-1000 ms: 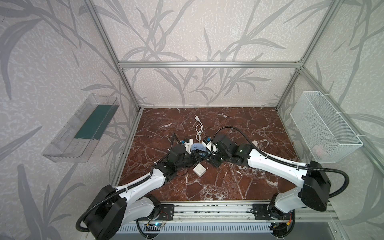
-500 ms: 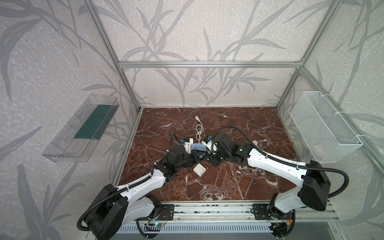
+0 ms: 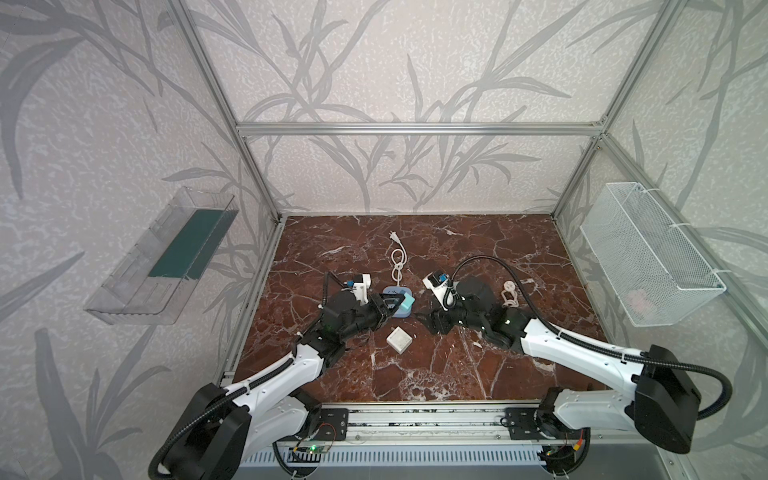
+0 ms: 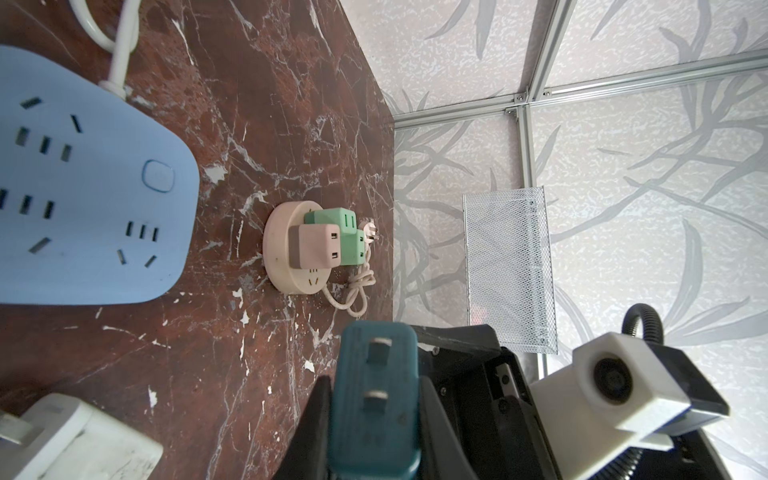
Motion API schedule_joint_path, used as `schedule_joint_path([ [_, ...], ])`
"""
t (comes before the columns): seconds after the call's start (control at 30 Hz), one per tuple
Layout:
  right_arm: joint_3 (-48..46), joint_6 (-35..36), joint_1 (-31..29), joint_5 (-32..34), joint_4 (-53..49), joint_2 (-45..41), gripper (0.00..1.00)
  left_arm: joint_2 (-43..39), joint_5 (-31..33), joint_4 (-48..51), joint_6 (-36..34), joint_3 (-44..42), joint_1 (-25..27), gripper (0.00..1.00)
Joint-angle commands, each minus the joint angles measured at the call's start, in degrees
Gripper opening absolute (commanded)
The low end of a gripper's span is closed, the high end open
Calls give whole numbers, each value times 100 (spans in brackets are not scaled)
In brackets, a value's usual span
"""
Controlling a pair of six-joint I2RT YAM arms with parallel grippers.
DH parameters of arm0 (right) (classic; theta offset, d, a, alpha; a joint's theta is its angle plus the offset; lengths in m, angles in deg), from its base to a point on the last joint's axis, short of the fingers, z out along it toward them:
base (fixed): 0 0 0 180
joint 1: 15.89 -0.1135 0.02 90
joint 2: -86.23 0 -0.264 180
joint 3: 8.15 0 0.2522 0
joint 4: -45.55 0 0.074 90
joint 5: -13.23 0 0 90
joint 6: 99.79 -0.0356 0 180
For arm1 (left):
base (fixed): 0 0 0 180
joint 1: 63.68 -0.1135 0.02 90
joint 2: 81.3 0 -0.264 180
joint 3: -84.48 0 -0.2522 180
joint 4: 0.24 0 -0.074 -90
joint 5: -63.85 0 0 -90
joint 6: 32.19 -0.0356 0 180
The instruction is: Insert the plug
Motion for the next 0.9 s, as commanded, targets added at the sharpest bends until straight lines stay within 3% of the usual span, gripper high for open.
schedule_joint_path([
  [0.0,-386,104,-9,4,1480,-187,74,-50,-83,-707,659,-164,-22,0],
  [0.3,-1020,128,-59,253,4021,407,72,-140,-66,-725,816,-159,-17,0],
  [0.87,-774,299,-345,189,4513,995,67,-376,-55,-638,879,-171,-20,0],
])
